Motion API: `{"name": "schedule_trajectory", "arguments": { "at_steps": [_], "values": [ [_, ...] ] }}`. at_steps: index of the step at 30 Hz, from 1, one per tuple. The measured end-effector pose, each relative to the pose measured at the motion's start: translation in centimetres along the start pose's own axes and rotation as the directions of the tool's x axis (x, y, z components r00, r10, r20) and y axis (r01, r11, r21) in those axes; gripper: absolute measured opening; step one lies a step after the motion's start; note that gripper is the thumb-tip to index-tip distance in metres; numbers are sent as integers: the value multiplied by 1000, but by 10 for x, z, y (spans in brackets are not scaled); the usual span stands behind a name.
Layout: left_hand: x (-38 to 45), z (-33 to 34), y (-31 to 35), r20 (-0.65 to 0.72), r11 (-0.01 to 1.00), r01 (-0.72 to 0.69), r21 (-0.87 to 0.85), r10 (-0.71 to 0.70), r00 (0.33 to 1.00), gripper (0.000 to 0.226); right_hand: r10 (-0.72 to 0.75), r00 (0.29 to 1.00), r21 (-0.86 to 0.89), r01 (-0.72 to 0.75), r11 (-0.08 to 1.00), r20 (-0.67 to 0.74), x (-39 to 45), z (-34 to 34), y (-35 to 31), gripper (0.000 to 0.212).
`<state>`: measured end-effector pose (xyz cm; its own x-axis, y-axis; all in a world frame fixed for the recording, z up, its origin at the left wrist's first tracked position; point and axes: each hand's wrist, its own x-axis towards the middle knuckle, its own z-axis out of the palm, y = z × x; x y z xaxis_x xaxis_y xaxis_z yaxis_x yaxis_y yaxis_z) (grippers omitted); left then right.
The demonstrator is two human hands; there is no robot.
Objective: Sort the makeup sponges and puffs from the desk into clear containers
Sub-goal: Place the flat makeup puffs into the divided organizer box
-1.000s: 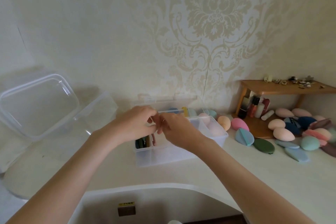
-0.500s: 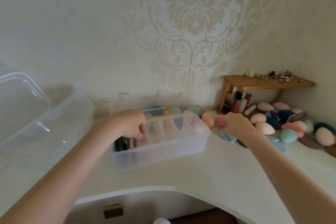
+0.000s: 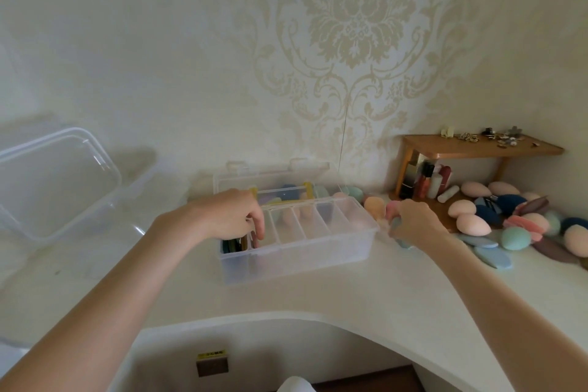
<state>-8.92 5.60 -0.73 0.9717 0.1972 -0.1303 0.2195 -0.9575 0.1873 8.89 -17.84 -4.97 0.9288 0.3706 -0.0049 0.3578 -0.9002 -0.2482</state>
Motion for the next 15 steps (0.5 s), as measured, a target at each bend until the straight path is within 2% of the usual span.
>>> {"name": "schedule_trajectory", "arguments": {
  "at_steps": [2, 4, 6, 7, 11, 13, 15],
  "values": [
    [-2, -1, 0, -6, 1000, -1, 1, 1, 1000, 41, -27, 980, 98, 47, 994, -198, -8, -14, -12, 23],
    [-4, -2, 2, -5, 1000, 8, 2, -8, 1000, 38, -77, 929, 304, 196, 932, -363, -25, -34, -39, 26],
    [-6, -3, 6, -5, 999, 30, 15, -30, 1000, 33, -144, 898, 457, 344, 821, -416, -44, -47, -74, 27],
    [-7, -4, 7, -13, 999, 38, 20, -38, 999, 31, -194, 891, 478, 392, 786, -411, -53, -47, -93, 27],
    [-14, -2, 8, -35, 998, 55, -2, -55, 998, 29, -407, 852, 367, 513, 776, -329, -72, -17, -148, 21],
    [-17, 0, 3, -31, 996, 85, -5, -85, 996, 30, -474, 843, 271, 532, 802, -254, -72, 0, -160, 12],
    [-16, 1, 1, -32, 995, 94, -15, -95, 995, 31, -515, 830, 135, 547, 826, -215, -73, 7, -161, 11]
  ]
}}
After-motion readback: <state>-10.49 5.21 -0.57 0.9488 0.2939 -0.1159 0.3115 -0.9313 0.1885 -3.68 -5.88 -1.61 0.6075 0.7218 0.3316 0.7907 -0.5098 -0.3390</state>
